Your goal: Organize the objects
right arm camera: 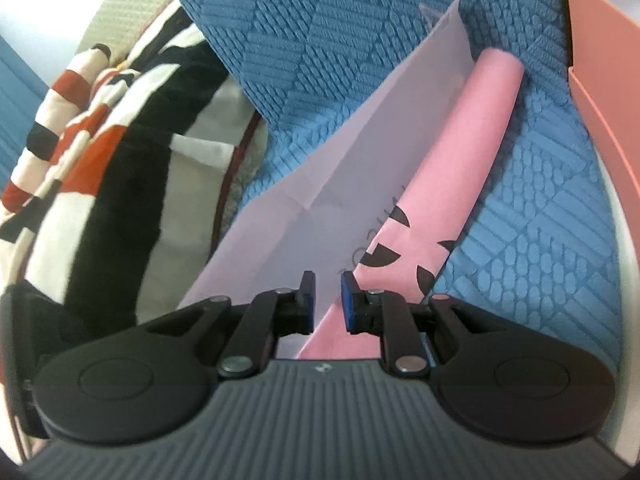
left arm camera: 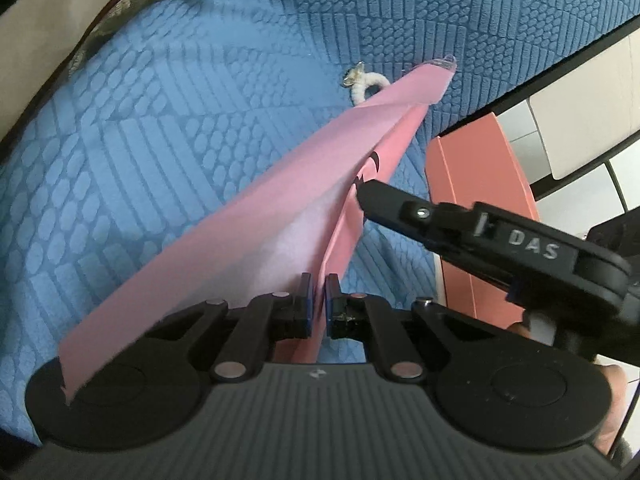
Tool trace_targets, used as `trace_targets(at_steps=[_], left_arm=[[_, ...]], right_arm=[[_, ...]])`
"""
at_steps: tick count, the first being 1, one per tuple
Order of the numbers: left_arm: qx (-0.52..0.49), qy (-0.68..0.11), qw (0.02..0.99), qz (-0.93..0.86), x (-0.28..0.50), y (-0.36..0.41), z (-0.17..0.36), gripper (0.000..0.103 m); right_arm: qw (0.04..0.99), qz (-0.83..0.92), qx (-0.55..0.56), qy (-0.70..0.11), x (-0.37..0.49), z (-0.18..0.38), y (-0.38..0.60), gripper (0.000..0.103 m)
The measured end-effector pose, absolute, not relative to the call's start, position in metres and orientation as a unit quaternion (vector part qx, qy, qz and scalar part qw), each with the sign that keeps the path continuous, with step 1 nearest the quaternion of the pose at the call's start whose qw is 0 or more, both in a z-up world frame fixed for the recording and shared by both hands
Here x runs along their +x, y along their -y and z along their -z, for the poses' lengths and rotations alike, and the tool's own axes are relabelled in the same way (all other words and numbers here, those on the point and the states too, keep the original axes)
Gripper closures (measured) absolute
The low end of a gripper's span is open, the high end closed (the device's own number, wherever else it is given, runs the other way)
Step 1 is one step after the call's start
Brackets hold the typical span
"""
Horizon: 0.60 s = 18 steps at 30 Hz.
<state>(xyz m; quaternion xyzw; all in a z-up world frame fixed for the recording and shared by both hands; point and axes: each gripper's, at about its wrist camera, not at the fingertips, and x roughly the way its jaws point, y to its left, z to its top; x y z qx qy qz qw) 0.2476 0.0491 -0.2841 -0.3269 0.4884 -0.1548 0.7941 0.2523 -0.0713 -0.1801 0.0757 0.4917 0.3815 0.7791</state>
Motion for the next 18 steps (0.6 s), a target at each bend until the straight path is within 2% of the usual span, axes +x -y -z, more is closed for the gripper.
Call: trace_targets(at_steps=[6, 11, 14, 18], left_arm=[[-0.321, -0.486, 0.8, 0.145, 0.247, -0.053, 0.282, 0.095], [-0.308, -0.442, 0.833, 0.127, 0.242, -0.058, 0.261, 0.095], [-0.312, -0.425, 0.837, 0.15, 0.239, -0.057, 0.251, 0.095], [-0.278, -0.437, 0.84, 0.16, 0.243, -0.047, 0.247, 0.095]], right_arm=[[0.778, -0.369, 0.056, -0.505, 0.254, 0.195, 0.064, 0.088], [0.778, -0.369, 0.038, -0.506, 0.253, 0.2, 0.058, 0.088], [0.779, -0.369, 0.033, -0.506, 0.253, 0.201, 0.057, 0.092], [0.776, -0.368, 0.044, -0.51, 0.256, 0.203, 0.059, 0.092]])
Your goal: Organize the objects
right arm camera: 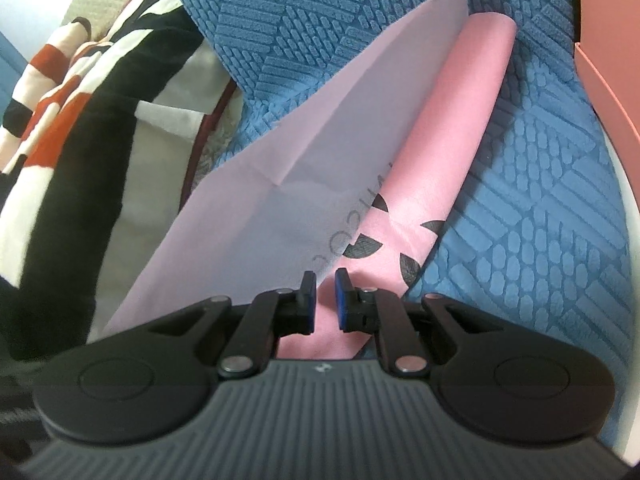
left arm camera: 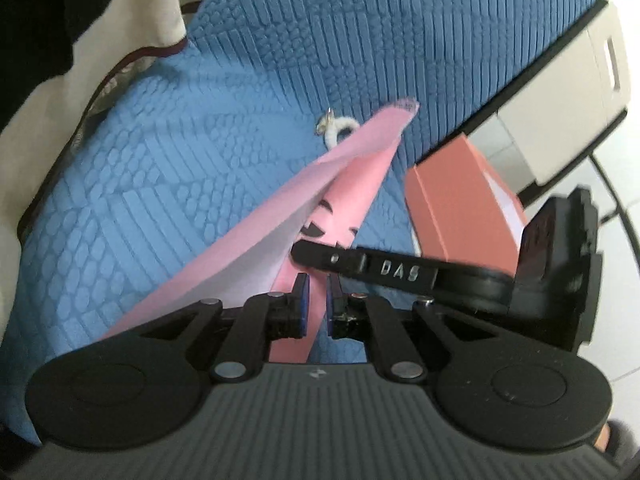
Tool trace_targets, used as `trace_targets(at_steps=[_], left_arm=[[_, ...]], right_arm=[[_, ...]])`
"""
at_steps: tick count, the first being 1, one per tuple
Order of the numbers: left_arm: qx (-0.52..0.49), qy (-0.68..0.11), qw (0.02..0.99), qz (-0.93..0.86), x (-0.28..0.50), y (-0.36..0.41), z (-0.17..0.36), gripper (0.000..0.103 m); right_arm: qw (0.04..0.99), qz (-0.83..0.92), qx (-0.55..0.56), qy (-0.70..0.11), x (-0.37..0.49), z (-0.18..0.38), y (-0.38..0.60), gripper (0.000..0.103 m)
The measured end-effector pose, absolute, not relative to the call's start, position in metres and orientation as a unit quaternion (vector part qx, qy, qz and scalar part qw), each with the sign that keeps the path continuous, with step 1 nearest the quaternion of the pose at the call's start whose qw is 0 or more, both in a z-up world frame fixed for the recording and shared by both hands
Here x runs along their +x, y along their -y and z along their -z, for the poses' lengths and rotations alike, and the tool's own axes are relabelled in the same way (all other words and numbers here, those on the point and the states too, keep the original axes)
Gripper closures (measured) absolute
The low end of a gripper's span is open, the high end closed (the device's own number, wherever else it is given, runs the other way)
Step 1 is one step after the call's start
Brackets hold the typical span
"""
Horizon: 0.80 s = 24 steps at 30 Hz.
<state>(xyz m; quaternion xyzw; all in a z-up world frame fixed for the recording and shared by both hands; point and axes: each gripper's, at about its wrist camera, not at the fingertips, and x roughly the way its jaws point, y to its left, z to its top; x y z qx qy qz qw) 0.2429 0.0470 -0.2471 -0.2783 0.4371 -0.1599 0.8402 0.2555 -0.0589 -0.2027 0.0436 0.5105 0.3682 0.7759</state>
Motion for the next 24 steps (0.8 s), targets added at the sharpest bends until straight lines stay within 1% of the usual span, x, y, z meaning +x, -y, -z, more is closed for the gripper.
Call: trace_targets(at_steps=[3, 5, 9, 11, 12, 13, 21, 24], left_arm=[[-0.252, -0.464, 0.835, 0.153, 0.246, -0.041, 0.254, 0.095], [-0.234, -0.48, 0.833, 0.145, 0.25, -0.035, 0.259, 0.095], [-0.214, -0.486, 0.836, 0.136, 0.248, -0.032, 0.26, 0.095], [-0.214, -0.486, 0.837, 0.132, 0.248, -0.031, 0.26, 0.095], [-0.216, -0.486, 0.836, 0.131, 0.247, -0.032, 0.259, 0.095], [-0.217, -0.486, 0.837, 0.128, 0.247, -0.033, 0.259, 0.095], [-0.214, -0.484, 0.841, 0.113, 0.248, -0.035, 0.256, 0.095], [-0.217, -0.485, 0.84, 0.111, 0.249, -0.037, 0.256, 0.095]], right_arm=[[0.774, -0.368, 0.049, -0.513, 0.257, 0.203, 0.059, 0.092], [0.78, -0.364, 0.048, -0.506, 0.257, 0.201, 0.06, 0.086], [0.797, -0.35, 0.056, -0.489, 0.265, 0.194, 0.066, 0.085], [0.808, -0.333, 0.067, -0.481, 0.271, 0.191, 0.073, 0.073], [0.813, -0.325, 0.073, -0.477, 0.273, 0.19, 0.077, 0.061], [0.819, -0.317, 0.076, -0.473, 0.275, 0.189, 0.081, 0.054], [0.82, -0.273, 0.096, -0.493, 0.287, 0.202, 0.089, 0.055], [0.786, -0.306, 0.142, -0.518, 0.289, 0.208, 0.09, 0.055]])
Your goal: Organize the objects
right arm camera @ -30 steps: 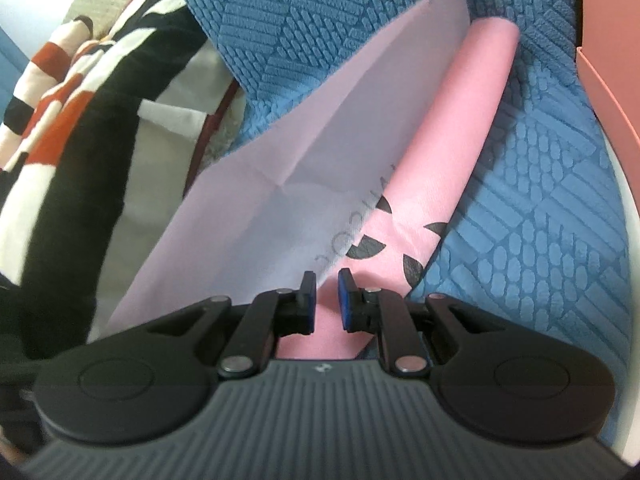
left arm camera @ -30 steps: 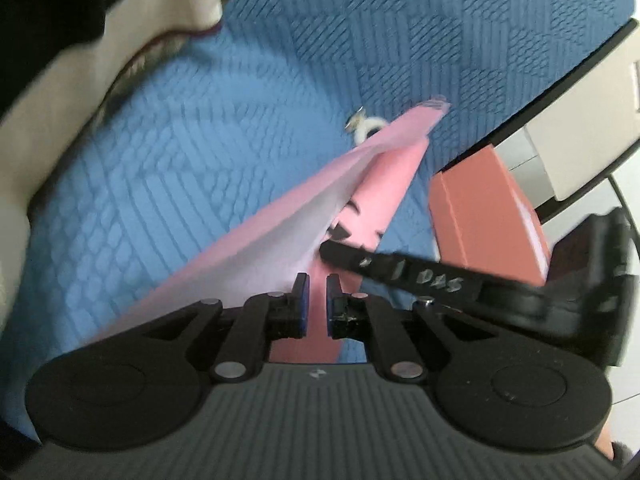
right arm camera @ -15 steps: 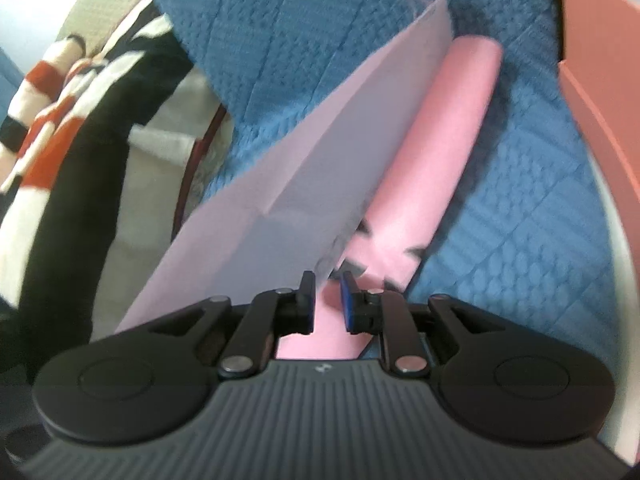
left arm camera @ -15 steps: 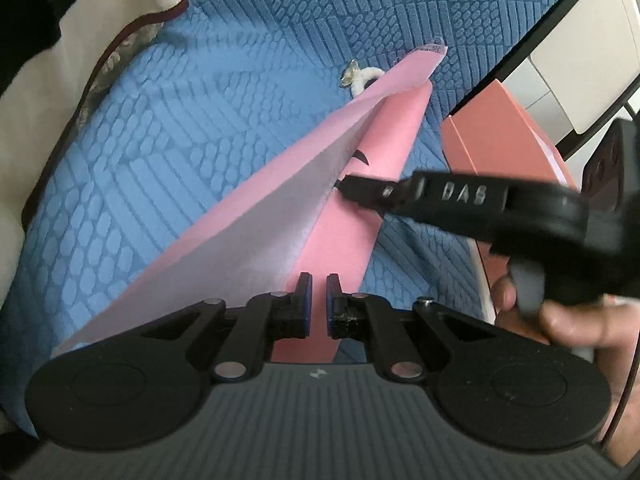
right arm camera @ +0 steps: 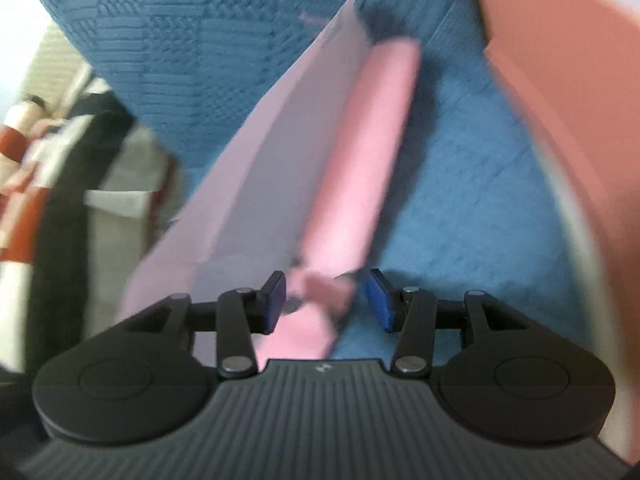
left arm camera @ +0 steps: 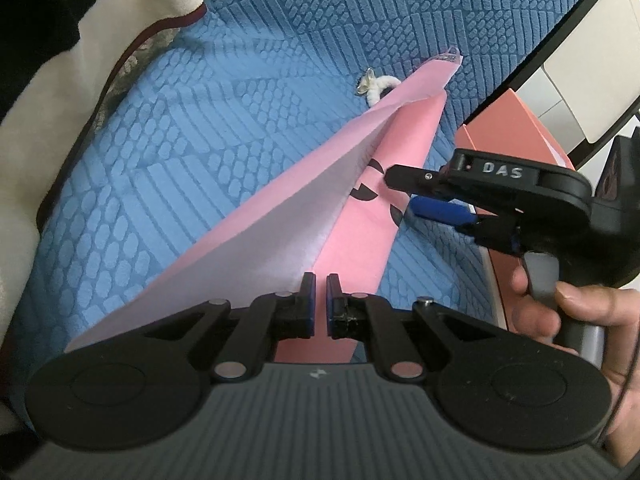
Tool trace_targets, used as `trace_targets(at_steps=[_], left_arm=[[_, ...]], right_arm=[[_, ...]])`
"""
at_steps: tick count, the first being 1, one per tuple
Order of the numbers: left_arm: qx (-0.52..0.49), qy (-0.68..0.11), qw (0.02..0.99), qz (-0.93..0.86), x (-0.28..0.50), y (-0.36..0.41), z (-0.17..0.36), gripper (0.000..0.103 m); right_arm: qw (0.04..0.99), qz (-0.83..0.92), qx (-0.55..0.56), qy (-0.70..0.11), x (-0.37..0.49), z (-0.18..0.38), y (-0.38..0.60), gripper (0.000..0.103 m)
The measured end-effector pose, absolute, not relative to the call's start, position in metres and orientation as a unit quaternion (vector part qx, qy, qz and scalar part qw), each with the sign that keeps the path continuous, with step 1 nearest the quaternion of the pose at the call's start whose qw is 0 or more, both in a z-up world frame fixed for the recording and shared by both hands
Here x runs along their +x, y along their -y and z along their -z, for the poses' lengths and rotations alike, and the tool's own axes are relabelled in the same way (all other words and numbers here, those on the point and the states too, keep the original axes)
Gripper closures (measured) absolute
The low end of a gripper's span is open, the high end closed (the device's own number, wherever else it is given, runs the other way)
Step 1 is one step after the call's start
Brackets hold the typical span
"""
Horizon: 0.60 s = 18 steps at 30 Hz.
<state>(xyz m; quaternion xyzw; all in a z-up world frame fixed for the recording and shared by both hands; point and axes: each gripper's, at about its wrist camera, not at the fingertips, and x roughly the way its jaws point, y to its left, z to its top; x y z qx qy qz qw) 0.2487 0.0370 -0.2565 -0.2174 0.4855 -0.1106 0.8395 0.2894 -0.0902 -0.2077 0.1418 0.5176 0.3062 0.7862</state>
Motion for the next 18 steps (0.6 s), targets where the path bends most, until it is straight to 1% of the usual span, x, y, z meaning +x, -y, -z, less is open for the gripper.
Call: trace_targets(at_steps=[2, 3, 4, 5, 6, 10, 16, 18], left_arm=[[-0.219, -0.486, 0.839, 0.109, 0.249, -0.037, 0.256, 0.095], [-0.219, -0.486, 0.839, 0.109, 0.249, -0.038, 0.256, 0.095], [-0.219, -0.486, 0.839, 0.109, 0.249, -0.037, 0.256, 0.095], [-0.219, -0.485, 0.839, 0.108, 0.249, -0.037, 0.255, 0.095], [-0.219, -0.485, 0.84, 0.108, 0.249, -0.037, 0.255, 0.095], [-0.226, -0.484, 0.839, 0.108, 0.249, -0.039, 0.254, 0.095], [-0.219, -0.471, 0.847, 0.115, 0.246, -0.037, 0.247, 0.095], [-0.213, -0.469, 0.848, 0.121, 0.246, -0.035, 0.244, 0.093]], right_arm=[[0.774, -0.313, 0.167, -0.525, 0.289, 0.211, 0.092, 0.056], [0.77, -0.316, 0.17, -0.527, 0.289, 0.212, 0.091, 0.061], [0.764, -0.319, 0.174, -0.533, 0.289, 0.214, 0.091, 0.069], [0.759, -0.321, 0.179, -0.538, 0.289, 0.216, 0.09, 0.075], [0.752, -0.325, 0.178, -0.545, 0.287, 0.219, 0.087, 0.087], [0.745, -0.338, 0.17, -0.55, 0.28, 0.222, 0.079, 0.094], [0.745, -0.344, 0.164, -0.548, 0.275, 0.212, 0.071, 0.095], [0.747, -0.343, 0.159, -0.546, 0.275, 0.211, 0.07, 0.095]])
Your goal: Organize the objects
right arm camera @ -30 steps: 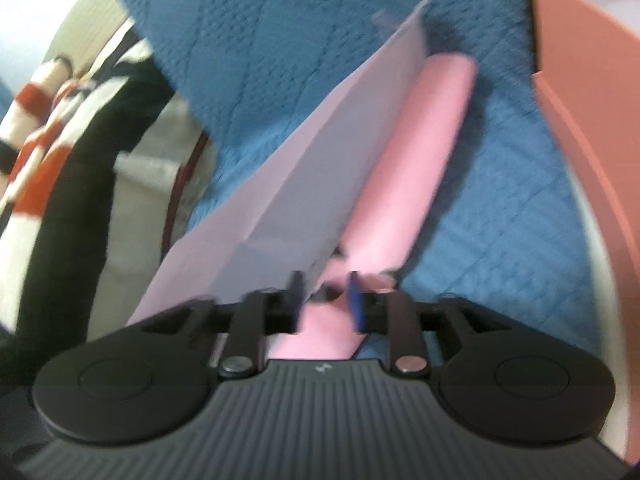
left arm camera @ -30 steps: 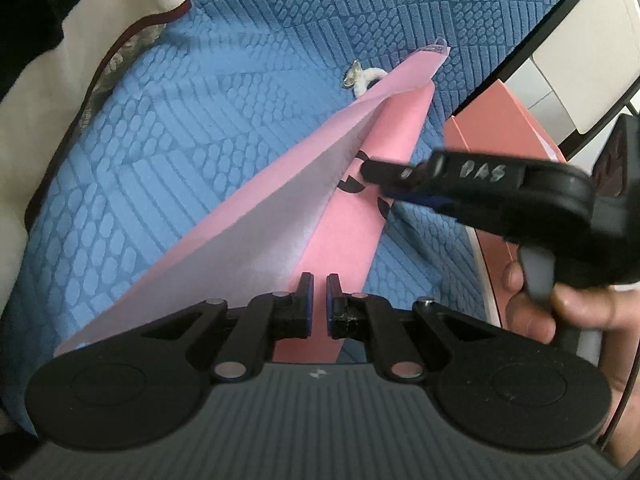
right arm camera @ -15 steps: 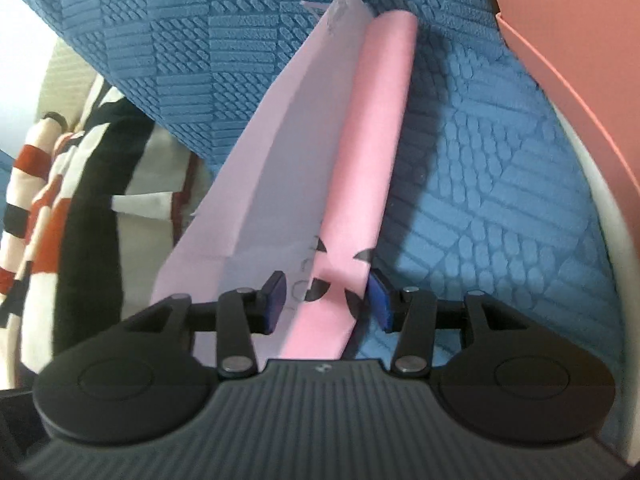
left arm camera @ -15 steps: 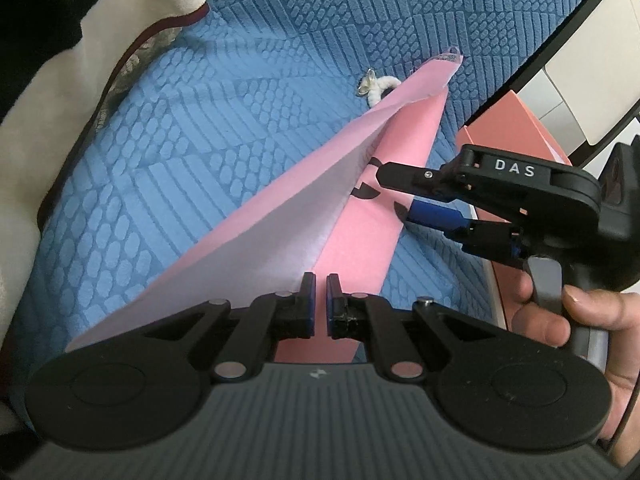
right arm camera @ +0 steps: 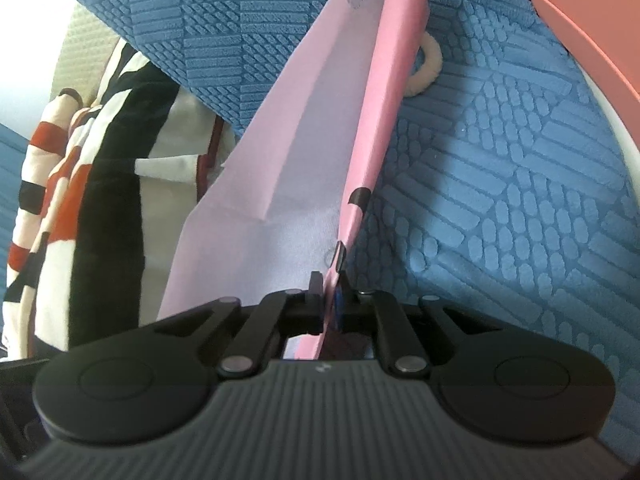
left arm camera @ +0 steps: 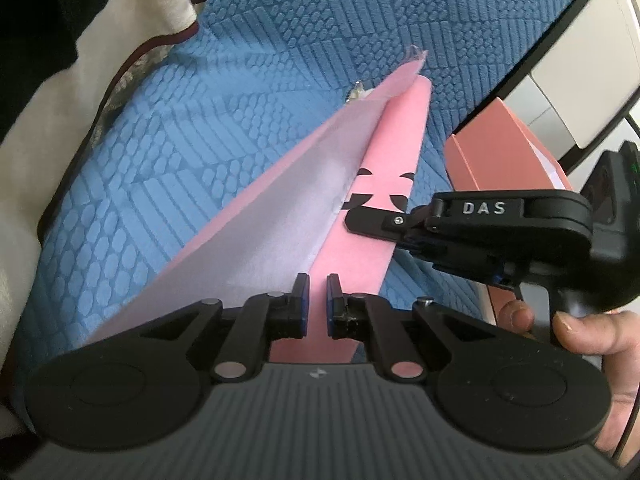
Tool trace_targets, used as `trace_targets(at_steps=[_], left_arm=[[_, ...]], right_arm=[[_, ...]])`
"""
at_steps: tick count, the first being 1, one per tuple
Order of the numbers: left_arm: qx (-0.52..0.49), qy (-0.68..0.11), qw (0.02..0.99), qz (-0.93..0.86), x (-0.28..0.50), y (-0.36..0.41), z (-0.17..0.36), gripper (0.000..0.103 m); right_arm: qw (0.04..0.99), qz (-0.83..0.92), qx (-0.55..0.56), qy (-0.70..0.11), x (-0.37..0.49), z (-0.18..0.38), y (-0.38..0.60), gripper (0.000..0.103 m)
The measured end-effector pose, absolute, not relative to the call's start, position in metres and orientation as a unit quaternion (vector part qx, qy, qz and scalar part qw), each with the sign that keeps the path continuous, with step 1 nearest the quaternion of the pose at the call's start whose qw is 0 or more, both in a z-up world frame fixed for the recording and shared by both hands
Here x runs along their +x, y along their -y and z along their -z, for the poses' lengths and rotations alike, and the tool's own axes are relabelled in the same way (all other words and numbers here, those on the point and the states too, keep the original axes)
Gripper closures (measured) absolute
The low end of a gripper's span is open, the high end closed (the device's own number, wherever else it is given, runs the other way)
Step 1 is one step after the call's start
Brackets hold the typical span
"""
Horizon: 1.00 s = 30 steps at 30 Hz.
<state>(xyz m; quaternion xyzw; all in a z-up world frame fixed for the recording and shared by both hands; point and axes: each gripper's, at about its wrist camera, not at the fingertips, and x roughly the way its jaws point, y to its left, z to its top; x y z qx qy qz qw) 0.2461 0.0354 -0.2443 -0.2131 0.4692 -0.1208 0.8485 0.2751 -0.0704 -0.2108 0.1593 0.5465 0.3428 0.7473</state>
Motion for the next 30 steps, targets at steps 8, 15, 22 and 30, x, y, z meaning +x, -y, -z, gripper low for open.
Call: trace_targets(at_steps=[8, 15, 22, 30], left_arm=[[-0.163, -0.446, 0.868, 0.142, 0.239, -0.02, 0.232, 0.054], [-0.078, -0.452, 0.877, 0.14, 0.234, 0.003, 0.238, 0.058], [-0.09, -0.455, 0.873, 0.154, 0.234, 0.002, 0.238, 0.08], [-0.195, -0.465, 0.848, 0.163, 0.244, -0.023, 0.245, 0.089]], right_arm=[[0.748, -0.345, 0.161, -0.544, 0.275, 0.208, 0.074, 0.095], [0.741, -0.352, 0.164, -0.548, 0.272, 0.202, 0.081, 0.095], [0.744, -0.34, 0.152, -0.554, 0.269, 0.2, 0.089, 0.09], [0.767, -0.346, 0.121, -0.527, 0.265, 0.19, 0.088, 0.079]])
